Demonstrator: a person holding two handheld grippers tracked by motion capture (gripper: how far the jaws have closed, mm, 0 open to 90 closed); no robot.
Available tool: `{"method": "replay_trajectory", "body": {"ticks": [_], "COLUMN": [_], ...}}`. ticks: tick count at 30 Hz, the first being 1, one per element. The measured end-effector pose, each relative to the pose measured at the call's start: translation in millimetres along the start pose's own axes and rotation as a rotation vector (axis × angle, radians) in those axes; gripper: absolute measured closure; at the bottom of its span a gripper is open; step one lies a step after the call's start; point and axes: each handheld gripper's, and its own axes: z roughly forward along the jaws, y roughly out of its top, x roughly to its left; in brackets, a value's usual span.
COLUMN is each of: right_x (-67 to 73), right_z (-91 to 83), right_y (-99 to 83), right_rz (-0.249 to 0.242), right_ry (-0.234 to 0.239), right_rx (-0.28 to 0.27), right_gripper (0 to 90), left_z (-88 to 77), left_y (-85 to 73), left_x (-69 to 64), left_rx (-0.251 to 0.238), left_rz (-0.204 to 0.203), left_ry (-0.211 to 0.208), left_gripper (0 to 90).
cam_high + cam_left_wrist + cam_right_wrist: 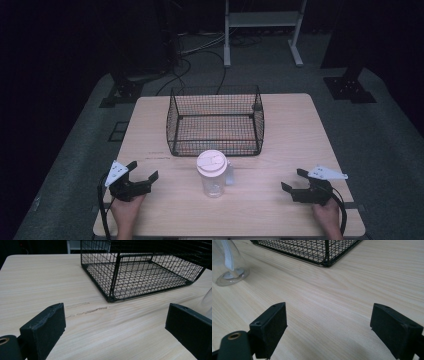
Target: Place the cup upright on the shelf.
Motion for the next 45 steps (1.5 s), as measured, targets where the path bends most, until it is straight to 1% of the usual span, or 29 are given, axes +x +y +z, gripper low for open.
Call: {"method": "replay_trajectory", "body": {"ticks": [4, 7, 8, 9, 11, 12, 13, 14, 15, 16, 17, 18, 20, 22, 24, 25, 26, 28, 29, 30, 33, 34, 37, 38, 40, 41, 44, 45], "right_x": [0.0, 0.3, 0.5, 0.5, 0.5, 0.5, 0.6, 0.6, 0.7, 0.7, 0.7, 0.8, 0.9, 0.9, 1.0, 1.1, 1.1, 1.2, 1.2, 1.2, 1.5, 1.4, 1.2, 1.1, 1.2, 1.1, 1.1, 1.1], "right_z": [0.2, 0.3, 0.4, 0.4, 0.4, 0.4, 0.4, 0.5, 0.6, 0.6, 0.8, 0.9, 0.9, 1.0, 1.1, 1.1, 1.1, 1.3, 1.4, 1.4, 1.5, 1.5, 1.6, 1.6, 1.5, 1.5, 1.5, 1.5], "right_y": [0.0, 0.1, 0.0, 0.0, 0.0, 0.0, 0.0, 0.0, 0.0, 0.0, 0.1, 0.1, 0.2, 0.1, 0.2, 0.2, 0.2, 0.2, 0.2, 0.2, 0.2, 0.2, 0.2, 0.2, 0.2, 0.2, 0.2, 0.2], "right_rz": [0.001, -0.001, -0.002, -0.001, -0.002, -0.002, -0.003, -0.003, -0.004, -0.004, -0.006, -0.005, -0.005, -0.007, -0.007, -0.008, -0.008, -0.009, -0.01, -0.01, -0.013, -0.012, -0.01, -0.009, -0.009, -0.01, -0.01, -0.01], "right_ry": [-0.001, -0.002, -0.001, -0.001, -0.002, -0.002, -0.002, -0.002, -0.001, -0.001, -0.001, -0.001, -0.002, -0.002, -0.003, -0.003, -0.003, -0.002, -0.001, -0.001, 0.0, 0.0, -0.001, 0.0, 0.001, 0.002, 0.003, 0.003], "right_rx": [0.0, 0.003, 0.003, 0.003, 0.004, 0.004, 0.004, 0.004, 0.005, 0.005, 0.005, 0.006, 0.007, 0.007, 0.008, 0.009, 0.009, 0.009, 0.011, 0.011, 0.012, 0.012, 0.013, 0.013, 0.013, 0.012, 0.012, 0.012], "right_gripper": [12.9, 12.9, 12.9, 12.9, 12.9, 12.9, 12.9, 12.9, 12.9, 12.9, 12.9, 12.9, 12.9, 12.9, 12.9, 12.9, 12.9, 12.9, 12.9, 12.9, 12.9, 12.9, 12.9, 12.9, 12.9, 12.9, 12.9, 12.9], "left_z": [0.6, -1.9, -3.0, -3.0, -1.8, -1.8, -1.0, 0.3, 1.4, 1.4, 3.9, 3.9, 6.2, 8.5, 10.4, 10.5, 10.5, 9.7, 8.8, 8.8, 7.1, 7.1, 6.2, 6.4, 7.0, 7.0, 8.3, 9.2], "left_y": [0.8, 2.0, 3.5, 3.5, 5.8, 5.8, 6.4, 8.5, 9.8, 9.8, 13.5, 13.5, 16.7, 19.8, 23.1, 24.6, 24.6, 28.7, 34.2, 34.2, 46.5, 46.5, 55.6, 59.9, 67.1, 67.1, 74.1, 78.1], "left_x": [-2.7, -7.1, -10.8, -10.8, -15.9, -15.9, -17.8, -21.6, -23.5, -23.5, -26.7, -26.7, -30.3, -33.1, -39.1, -40.9, -40.9, -44.2, -46.6, -46.6, -52.5, -52.5, -59.2, -61.7, -64.5, -64.5, -67.5, -68.4], "left_rx": [-0.008, -0.048, -0.065, -0.065, -0.067, -0.067, -0.064, -0.062, -0.064, -0.064, -0.058, -0.058, -0.051, -0.034, -0.024, -0.024, -0.024, -0.028, -0.032, -0.032, -0.047, -0.047, -0.051, -0.054, -0.033, -0.033, -0.004, 0.014], "left_rz": [0.005, 0.023, 0.04, 0.04, 0.058, 0.058, 0.066, 0.084, 0.094, 0.094, 0.116, 0.116, 0.135, 0.153, 0.175, 0.18, 0.18, 0.195, 0.201, 0.201, 0.212, 0.212, 0.246, 0.249, 0.254, 0.254, 0.276, 0.282], "left_ry": [-0.017, -0.051, -0.05, -0.05, -0.06, -0.06, -0.064, -0.074, -0.078, -0.078, -0.086, -0.086, -0.097, -0.118, -0.141, -0.153, -0.153, -0.166, -0.19, -0.19, -0.237, -0.237, -0.254, -0.272, -0.297, -0.297, -0.313, -0.334], "left_gripper": [1.9, 1.9, 1.9, 1.9, 1.9, 1.9, 1.9, 1.9, 1.9, 1.9, 1.9, 1.7, 1.7, 0.7, 0.6, 0.6, 0.7, 0.6, 0.6, 0.6, 0.6, 0.6, 0.6, 0.6, 0.6, 0.6, 0.6, 0.6]}}
